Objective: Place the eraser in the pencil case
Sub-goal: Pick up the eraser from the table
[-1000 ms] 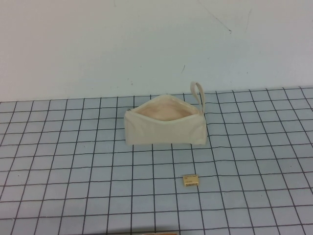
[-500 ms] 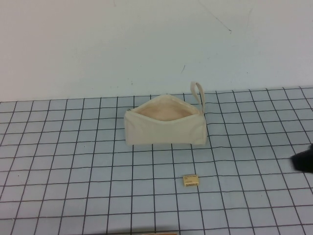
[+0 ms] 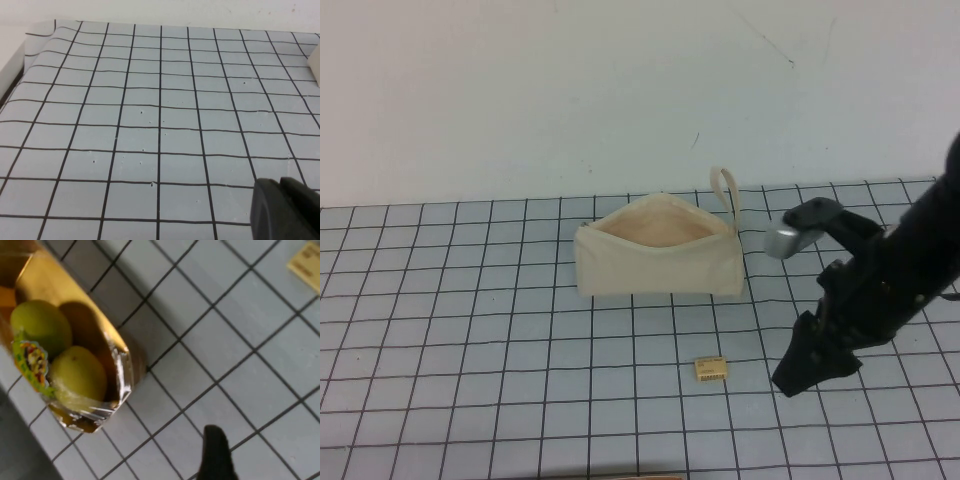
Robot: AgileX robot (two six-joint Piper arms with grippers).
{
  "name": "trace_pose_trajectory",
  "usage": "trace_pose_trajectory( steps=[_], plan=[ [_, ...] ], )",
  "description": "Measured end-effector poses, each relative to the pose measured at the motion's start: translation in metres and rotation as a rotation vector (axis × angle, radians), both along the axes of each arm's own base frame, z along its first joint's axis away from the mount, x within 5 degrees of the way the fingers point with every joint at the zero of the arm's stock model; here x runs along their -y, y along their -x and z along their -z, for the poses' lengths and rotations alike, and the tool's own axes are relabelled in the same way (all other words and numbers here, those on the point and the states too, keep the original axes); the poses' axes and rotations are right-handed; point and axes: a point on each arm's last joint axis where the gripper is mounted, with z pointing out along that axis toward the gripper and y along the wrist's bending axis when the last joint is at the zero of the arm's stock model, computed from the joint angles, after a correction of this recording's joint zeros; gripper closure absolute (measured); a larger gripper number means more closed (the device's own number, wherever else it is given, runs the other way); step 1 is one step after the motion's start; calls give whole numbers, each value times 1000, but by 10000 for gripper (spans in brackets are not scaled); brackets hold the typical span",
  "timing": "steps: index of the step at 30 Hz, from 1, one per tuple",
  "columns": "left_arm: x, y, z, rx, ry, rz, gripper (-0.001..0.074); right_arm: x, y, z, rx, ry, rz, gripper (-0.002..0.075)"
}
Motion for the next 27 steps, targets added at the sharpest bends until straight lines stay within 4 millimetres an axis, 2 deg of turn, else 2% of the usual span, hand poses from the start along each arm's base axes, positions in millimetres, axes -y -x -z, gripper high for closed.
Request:
trace_pose_trajectory(
  steps=[9,16,21,27],
  plan=[
    [0,0,0,0,0,0,738,-5,-3,-13,-34,-4,-119,317],
    [0,0,0,0,0,0,738,-11,-22,-15,169,-57,-55,337],
    [0,0,0,0,0,0,738,-17,-25,-18,301,-65,-179,337],
    [0,0,0,0,0,0,738,-23,-31,-13,385,-62,-234,337]
  ],
)
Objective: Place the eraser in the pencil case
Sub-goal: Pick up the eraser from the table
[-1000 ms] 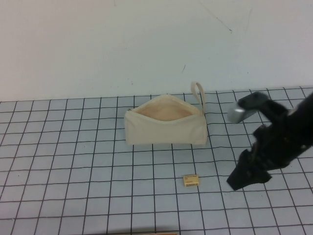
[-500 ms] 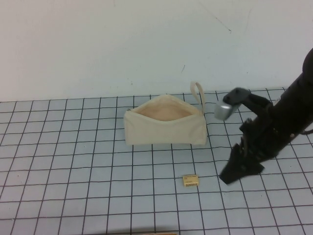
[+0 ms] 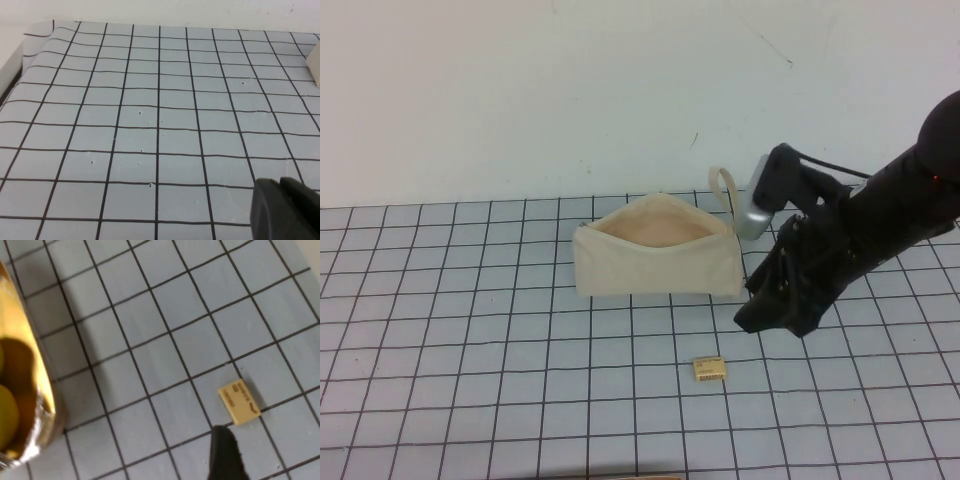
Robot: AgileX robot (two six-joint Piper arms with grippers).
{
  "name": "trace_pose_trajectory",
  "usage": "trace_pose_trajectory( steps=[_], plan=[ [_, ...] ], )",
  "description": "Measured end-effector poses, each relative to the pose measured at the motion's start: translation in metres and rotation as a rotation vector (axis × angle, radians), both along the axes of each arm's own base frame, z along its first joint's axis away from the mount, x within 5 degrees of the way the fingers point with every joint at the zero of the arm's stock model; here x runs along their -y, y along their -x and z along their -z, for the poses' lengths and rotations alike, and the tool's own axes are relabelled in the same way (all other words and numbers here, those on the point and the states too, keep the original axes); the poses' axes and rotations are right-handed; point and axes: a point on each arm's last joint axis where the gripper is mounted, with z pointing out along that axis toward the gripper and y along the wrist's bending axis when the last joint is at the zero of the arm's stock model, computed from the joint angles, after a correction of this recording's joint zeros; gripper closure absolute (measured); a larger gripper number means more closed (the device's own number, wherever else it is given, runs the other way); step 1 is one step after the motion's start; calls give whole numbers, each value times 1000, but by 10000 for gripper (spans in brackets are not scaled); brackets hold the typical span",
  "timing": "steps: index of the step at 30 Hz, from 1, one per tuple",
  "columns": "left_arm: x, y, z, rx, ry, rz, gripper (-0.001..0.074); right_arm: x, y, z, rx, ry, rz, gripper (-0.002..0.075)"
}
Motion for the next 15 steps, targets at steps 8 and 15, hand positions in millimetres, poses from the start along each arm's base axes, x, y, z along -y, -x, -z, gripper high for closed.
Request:
trace_pose_trajectory(
  steps=[8,15],
  plan=[
    [0,0,0,0,0,0,738,-19,2,35,91,191,-255,337],
    [0,0,0,0,0,0,738,-64,14,65,224,326,-426,337]
  ],
)
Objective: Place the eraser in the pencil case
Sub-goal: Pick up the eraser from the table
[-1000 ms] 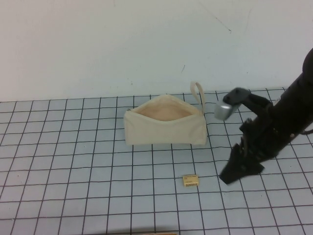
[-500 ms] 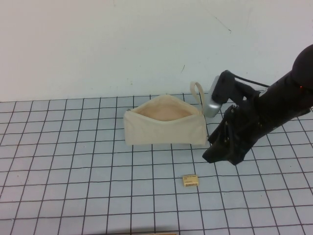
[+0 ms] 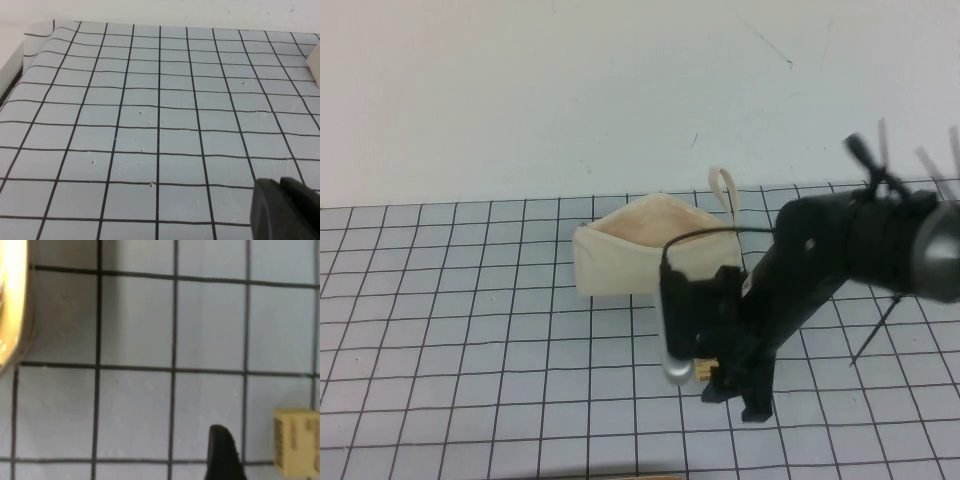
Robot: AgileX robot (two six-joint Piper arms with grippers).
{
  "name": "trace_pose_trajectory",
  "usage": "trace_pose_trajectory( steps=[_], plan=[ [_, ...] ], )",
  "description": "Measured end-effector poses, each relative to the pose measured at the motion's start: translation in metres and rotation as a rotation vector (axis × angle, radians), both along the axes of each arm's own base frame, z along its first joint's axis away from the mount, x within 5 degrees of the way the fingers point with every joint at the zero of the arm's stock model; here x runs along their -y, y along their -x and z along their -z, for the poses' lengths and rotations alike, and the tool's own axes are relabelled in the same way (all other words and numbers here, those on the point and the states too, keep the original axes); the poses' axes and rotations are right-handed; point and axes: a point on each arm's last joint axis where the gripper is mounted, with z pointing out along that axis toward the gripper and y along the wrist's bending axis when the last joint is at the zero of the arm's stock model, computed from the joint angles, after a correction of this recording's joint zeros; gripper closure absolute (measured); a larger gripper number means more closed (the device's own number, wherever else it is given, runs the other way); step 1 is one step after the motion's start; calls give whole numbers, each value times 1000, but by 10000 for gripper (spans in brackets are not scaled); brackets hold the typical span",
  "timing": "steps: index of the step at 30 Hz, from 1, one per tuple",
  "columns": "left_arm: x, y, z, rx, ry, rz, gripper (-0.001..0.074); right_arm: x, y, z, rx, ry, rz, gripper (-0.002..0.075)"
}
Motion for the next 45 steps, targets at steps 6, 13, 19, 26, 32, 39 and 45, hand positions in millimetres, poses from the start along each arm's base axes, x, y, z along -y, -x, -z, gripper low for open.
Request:
trace_pose_trajectory(
  steps=[6,13,19,26,32,39,45],
  plan=[
    [0,0,0,0,0,0,738,-10,-5,31,12,40,51,337],
    [0,0,0,0,0,0,738,-10,-15,36,39,42,147,337],
    [0,0,0,0,0,0,738,-15,-21,24,7,36,204,337],
    [0,0,0,0,0,0,738,-19,-27,7,-4,31,211,337],
    [0,0,0,0,0,0,738,-11,-31,22,-58,72,236,337],
    [0,0,0,0,0,0,738,-10,-32,37,-112,111,251,366],
    [0,0,0,0,0,0,738,-10,-33,40,-129,125,247,533]
  ],
)
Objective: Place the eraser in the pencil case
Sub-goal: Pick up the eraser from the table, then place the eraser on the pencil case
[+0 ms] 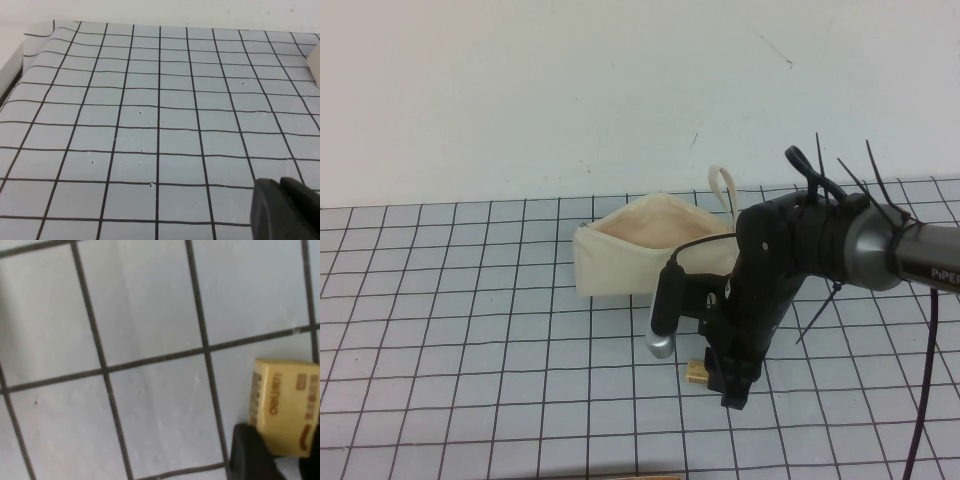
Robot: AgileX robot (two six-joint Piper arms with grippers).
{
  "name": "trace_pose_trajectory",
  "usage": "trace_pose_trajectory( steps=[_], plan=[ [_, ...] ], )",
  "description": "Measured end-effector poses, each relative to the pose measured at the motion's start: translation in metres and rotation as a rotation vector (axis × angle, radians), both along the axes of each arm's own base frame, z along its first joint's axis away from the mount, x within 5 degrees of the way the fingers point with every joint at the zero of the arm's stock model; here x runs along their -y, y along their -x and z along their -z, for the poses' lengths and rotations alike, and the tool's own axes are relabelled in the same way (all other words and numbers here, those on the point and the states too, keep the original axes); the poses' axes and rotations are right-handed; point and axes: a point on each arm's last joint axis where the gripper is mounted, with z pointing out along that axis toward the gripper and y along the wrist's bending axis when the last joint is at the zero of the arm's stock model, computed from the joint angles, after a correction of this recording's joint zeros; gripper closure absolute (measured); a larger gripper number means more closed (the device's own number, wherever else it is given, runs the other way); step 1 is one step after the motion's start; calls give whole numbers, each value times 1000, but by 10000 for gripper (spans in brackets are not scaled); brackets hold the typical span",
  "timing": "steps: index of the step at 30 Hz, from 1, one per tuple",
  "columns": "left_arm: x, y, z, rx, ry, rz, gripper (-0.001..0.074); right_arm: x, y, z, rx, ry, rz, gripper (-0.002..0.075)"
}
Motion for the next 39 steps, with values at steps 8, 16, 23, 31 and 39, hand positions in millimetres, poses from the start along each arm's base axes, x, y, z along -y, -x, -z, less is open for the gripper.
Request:
trace_pose_trajectory(
  steps=[8,16,23,31,39],
  plan=[
    [0,0,0,0,0,0,738,-2,-2,-2,-18,2,20,533],
    [0,0,0,0,0,0,738,-11,-12,-33,-45,-27,98,533],
    [0,0,0,0,0,0,738,-22,-16,-70,-82,-112,132,533],
    [0,0,0,0,0,0,738,-35,-34,-140,82,-290,185,533],
    [0,0,0,0,0,0,738,-33,-57,-147,306,-299,257,533]
  ],
)
